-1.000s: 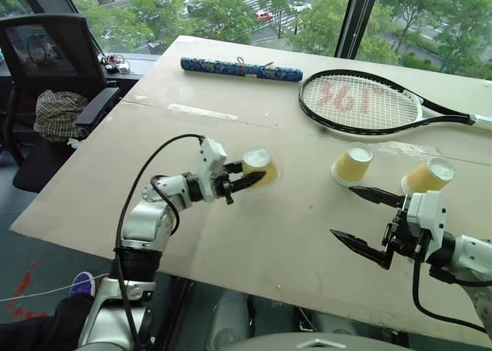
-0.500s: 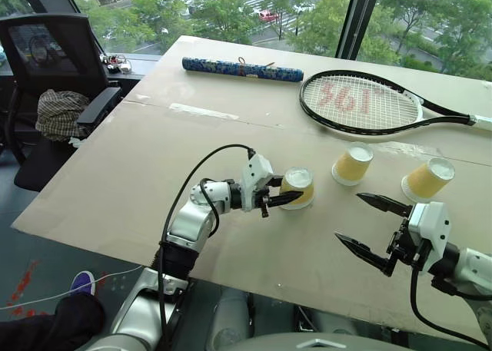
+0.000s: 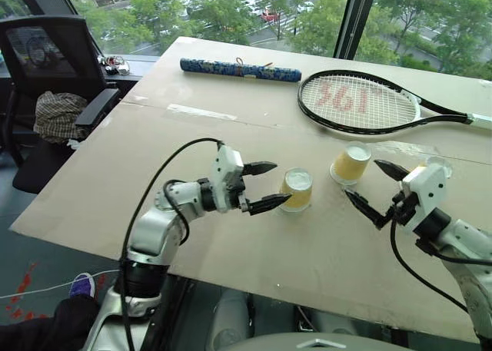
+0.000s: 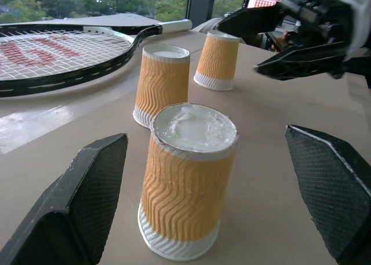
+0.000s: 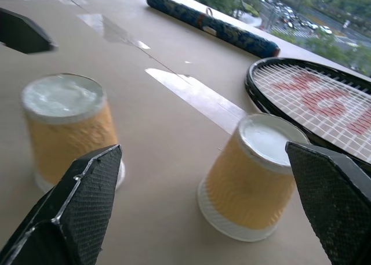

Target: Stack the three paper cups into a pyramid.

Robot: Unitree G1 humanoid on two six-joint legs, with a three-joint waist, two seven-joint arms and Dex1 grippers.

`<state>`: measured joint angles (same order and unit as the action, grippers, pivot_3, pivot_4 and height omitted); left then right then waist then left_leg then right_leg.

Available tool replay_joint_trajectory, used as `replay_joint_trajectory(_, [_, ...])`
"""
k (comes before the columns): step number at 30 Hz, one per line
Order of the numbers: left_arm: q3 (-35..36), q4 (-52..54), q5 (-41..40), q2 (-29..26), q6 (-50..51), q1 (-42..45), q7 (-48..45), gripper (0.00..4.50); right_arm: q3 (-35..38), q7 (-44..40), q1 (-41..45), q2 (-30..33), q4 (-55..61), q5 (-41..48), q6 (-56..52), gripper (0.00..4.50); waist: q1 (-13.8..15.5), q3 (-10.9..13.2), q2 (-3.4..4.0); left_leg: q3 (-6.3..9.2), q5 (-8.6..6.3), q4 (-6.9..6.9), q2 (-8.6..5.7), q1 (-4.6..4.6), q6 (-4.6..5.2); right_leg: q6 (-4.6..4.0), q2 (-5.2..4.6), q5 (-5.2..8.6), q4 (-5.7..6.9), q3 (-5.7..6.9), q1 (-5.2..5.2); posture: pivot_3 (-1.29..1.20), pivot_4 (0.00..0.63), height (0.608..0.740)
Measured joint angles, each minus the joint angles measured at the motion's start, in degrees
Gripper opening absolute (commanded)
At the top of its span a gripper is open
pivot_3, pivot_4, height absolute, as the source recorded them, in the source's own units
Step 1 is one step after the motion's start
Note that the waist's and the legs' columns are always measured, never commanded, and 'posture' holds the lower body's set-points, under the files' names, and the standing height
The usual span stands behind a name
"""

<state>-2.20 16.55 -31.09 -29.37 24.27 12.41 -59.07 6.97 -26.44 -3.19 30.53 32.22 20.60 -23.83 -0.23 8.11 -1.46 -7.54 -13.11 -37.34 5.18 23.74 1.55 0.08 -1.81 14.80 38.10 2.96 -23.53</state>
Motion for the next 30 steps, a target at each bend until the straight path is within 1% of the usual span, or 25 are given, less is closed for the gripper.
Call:
replay_joint_trajectory(4, [4.77,9.96,-5.77,-5.27,3.70,-7.84,-0.11,4.44,-1.49,3.71,6.10,-3.23,-6.33,-2.25,-1.89,4.50,-0.32,0.02,0.04,0.05,0.02,0.01,-0.01,0.00,-0.04,0.00,-0.04,0.00,0.00,0.02,0.00,0.00,0.150,0.740])
replay_joint_trajectory(8, [9.13,16.74,-11.00,-7.17,5.86,-12.45,1.89,4.44,-2.07,4.48,10.30,-6.33,-11.59,-2.32,-2.21,4.50,-0.20,0.02,0.05,0.04,0.00,0.01,-0.01,0.00,0.00,0.00,-0.07,0.00,0.01,0.02,0.00,0.00,0.150,0.740])
replay_joint_trajectory(12, [12.50,20.04,-13.47,-8.21,6.44,-16.02,3.95,4.44,-2.59,3.87,13.52,-7.59,-17.52,-2.26,-2.32,4.50,-0.36,0.03,0.06,0.03,-0.02,0.02,-0.04,0.00,0.03,-0.01,-0.07,0.00,0.01,0.02,0.00,0.00,0.150,0.740])
replay_joint_trajectory(14, [13.52,21.22,-14.15,-8.29,6.43,-16.68,4.72,4.50,-2.76,3.31,14.77,-7.95,-20.15,-2.33,-2.31,3.94,-0.39,0.03,0.06,0.03,-0.02,0.02,-0.03,-0.01,0.04,-0.01,-0.06,-0.01,0.01,0.01,0.00,0.00,0.150,0.740])
replay_joint_trajectory(16, [14.01,22.44,-14.79,-8.65,6.44,-17.48,5.66,4.50,-2.81,3.03,16.19,-8.16,-23.26,-2.64,-2.12,3.13,-0.38,0.04,0.07,0.03,-0.02,0.03,-0.03,0.00,0.03,-0.01,-0.06,-0.01,0.01,0.01,0.00,0.00,0.150,0.740])
replay_joint_trajectory(17, [14.21,22.85,-15.33,-8.82,6.54,-17.82,5.89,4.50,-2.82,2.92,16.53,-8.27,-23.99,-2.79,-1.73,2.58,-0.38,0.04,0.07,0.03,-0.02,0.03,-0.03,-0.01,0.03,-0.01,-0.06,-0.01,0.01,0.02,0.00,0.00,0.150,0.740])
replay_joint_trajectory(18, [14.32,23.19,-16.03,-9.20,6.86,-18.23,6.18,4.50,-2.82,2.73,16.88,-8.35,-24.64,-2.97,-1.22,2.26,-0.43,0.04,0.07,0.02,-0.02,0.03,-0.03,-0.01,0.03,-0.01,-0.06,-0.01,0.01,0.00,0.00,0.00,0.150,0.740])
replay_joint_trajectory(19, [14.67,23.53,-16.65,-9.62,7.36,-18.81,6.53,4.50,-2.82,2.43,17.18,-8.39,-25.42,-3.19,-0.50,2.20,-0.44,0.04,0.08,0.02,-0.02,0.04,-0.03,-0.01,0.03,-0.01,-0.06,-0.01,0.01,0.00,-0.01,0.00,0.150,0.740])
replay_joint_trajectory(23, [15.22,23.59,-18.48,-9.80,7.87,-19.32,8.07,4.50,-2.78,0.94,17.21,-8.32,-26.07,-3.60,1.59,2.19,-0.42,0.04,0.09,0.02,-0.02,0.05,-0.02,-0.01,0.03,-0.01,-0.06,0.00,0.01,0.01,-0.01,0.00,0.150,0.740])
replay_joint_trajectory(25, [15.21,23.55,-16.46,-9.81,6.15,-19.38,8.13,4.50,-2.73,-0.94,16.67,-7.44,-25.54,-2.98,1.88,2.19,-0.39,0.05,0.10,0.01,-0.02,0.05,-0.03,0.00,0.03,-0.01,-0.06,-0.01,0.00,0.01,-0.01,0.00,0.150,0.740])
replay_joint_trajectory(27, [15.55,23.19,-15.71,-9.69,4.67,-20.31,7.89,4.50,-2.36,-4.42,14.56,-4.90,-23.36,-1.47,2.01,2.19,-0.27,0.07,0.13,0.00,-0.03,0.10,-0.03,0.00,0.04,-0.01,-0.09,0.00,-0.03,0.01,-0.01,0.00,0.150,0.740])
replay_joint_trajectory(29, [16.02,21.20,-15.34,-8.49,1.55,-21.31,5.52,4.50,-1.14,-8.91,11.45,-1.48,-20.95,0.67,2.41,2.19,-0.18,0.08,0.16,-0.01,-0.03,0.11,-0.04,0.00,0.04,-0.01,-0.10,0.00,-0.06,0.02,-0.01,0.00,0.150,0.740])
replay_joint_trajectory(30, [16.31,20.17,-15.39,-8.79,0.89,-21.93,3.81,4.50,-0.35,-10.82,10.08,-0.25,-20.05,1.64,2.68,2.19,-0.21,0.08,0.16,-0.01,-0.03,0.11,-0.04,0.01,0.04,-0.01,-0.08,0.00,-0.07,0.02,-0.01,0.00,0.150,0.740])
